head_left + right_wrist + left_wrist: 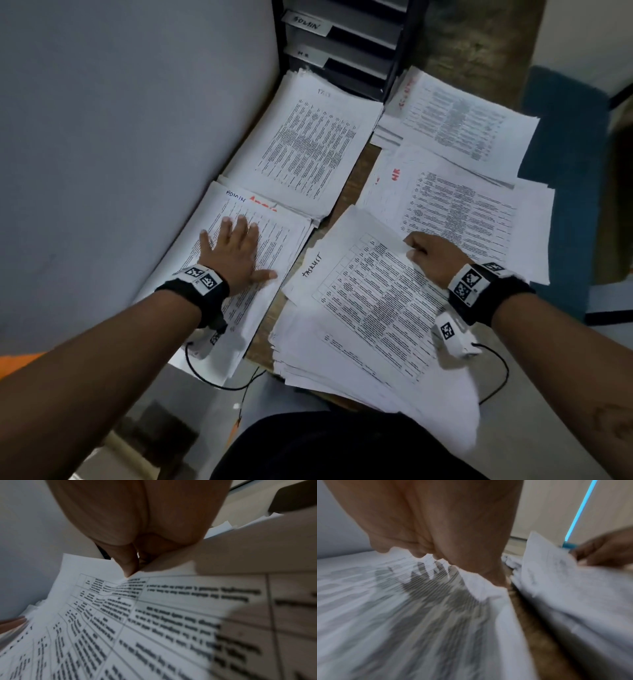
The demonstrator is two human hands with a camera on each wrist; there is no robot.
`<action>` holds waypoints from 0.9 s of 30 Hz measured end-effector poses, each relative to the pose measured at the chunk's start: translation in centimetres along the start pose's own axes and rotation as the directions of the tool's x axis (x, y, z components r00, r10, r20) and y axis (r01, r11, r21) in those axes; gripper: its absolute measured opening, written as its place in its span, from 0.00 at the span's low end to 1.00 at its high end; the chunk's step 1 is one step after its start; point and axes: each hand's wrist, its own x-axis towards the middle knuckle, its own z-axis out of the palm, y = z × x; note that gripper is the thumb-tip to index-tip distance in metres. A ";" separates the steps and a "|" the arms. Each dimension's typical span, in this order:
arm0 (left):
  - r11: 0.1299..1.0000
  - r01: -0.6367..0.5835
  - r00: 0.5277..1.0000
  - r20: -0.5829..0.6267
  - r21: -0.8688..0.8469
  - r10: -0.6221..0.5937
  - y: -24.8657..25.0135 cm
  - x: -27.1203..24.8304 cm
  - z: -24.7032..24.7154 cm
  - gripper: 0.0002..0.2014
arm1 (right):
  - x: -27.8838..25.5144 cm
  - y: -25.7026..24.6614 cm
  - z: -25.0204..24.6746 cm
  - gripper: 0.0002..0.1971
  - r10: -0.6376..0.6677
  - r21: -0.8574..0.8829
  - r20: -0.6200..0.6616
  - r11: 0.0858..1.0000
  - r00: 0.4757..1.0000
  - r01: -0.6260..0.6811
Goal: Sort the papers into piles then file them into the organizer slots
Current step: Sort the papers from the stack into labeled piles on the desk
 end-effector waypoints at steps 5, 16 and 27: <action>0.739 -0.190 0.981 -0.088 -0.646 0.175 5.7 -1.0 -4.2 0.42 | -0.7 0.6 -1.0 0.04 0.007 0.140 -0.080 0.990 0.997 0.004; 0.379 -0.047 0.996 -0.016 -0.924 0.085 8.0 1.1 -5.3 0.07 | -3.5 4.7 -2.6 0.18 0.180 0.262 0.106 0.944 0.978 -0.202; 0.212 0.018 0.990 -0.011 -0.977 -0.138 7.7 5.0 -7.1 0.07 | -5.6 4.9 -4.5 0.12 0.271 0.883 0.168 0.386 0.948 -0.267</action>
